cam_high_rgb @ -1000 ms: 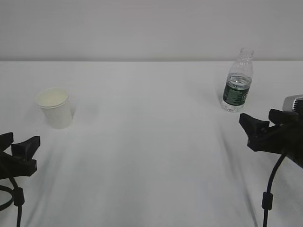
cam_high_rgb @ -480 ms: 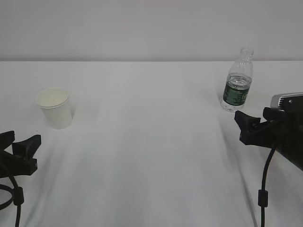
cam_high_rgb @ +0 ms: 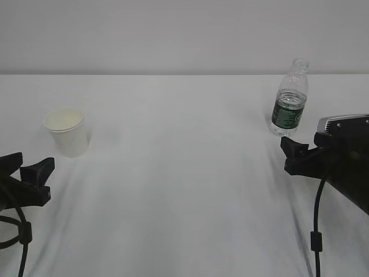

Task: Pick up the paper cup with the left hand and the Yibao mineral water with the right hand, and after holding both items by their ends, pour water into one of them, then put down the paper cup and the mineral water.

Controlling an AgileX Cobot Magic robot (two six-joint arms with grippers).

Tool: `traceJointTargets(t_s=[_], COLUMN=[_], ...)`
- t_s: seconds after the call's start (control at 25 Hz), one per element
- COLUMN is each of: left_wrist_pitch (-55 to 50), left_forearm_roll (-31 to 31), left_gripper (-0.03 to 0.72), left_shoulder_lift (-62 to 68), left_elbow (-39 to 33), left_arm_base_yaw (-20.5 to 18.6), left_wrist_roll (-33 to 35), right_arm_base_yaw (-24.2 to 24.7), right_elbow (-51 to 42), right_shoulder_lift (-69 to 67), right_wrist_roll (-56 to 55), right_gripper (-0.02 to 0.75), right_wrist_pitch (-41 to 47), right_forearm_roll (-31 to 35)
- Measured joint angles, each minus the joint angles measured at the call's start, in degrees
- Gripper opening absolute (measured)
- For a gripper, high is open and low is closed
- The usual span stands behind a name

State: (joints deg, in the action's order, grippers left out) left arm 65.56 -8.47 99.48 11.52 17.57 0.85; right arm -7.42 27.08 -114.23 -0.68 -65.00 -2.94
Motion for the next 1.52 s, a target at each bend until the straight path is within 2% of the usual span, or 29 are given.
traceJointTargets(t_s=[0.28,0.52,0.64,1.0,1.52], left_wrist_pitch=[0.1,0.1,0.1,0.1,0.1], left_forearm_roll=[3.6,-1.9,-2.6,2.2,2.4], left_gripper=[0.454,0.465,0.48,0.489,0.489], left_shoulder_lift=[3.6,3.8,3.8,6.7,6.8], left_elbow=[3.6,3.7,3.7,3.7,3.7], left_arm_base_yaw=[0.0,-0.1,-0.1,-0.1,-0.1], left_wrist_roll=[0.5,0.8,0.8,0.8,0.8], right_arm_base_yaw=[0.0,0.0,0.0,0.0,0.0], right_elbow=[0.1,0.1,0.1,1.3,6.4], right_shoulder_lift=[-0.1,-0.1,-0.1,-1.2,-6.1], right_wrist_roll=[0.7,1.5,1.9,2.4,2.4], right_gripper=[0.589,0.589,0.589,0.589,0.592], right_wrist_pitch=[-0.1,-0.2,-0.2,-0.4,-0.6], right_forearm_roll=[0.9,1.4,2.2,3.7,3.7])
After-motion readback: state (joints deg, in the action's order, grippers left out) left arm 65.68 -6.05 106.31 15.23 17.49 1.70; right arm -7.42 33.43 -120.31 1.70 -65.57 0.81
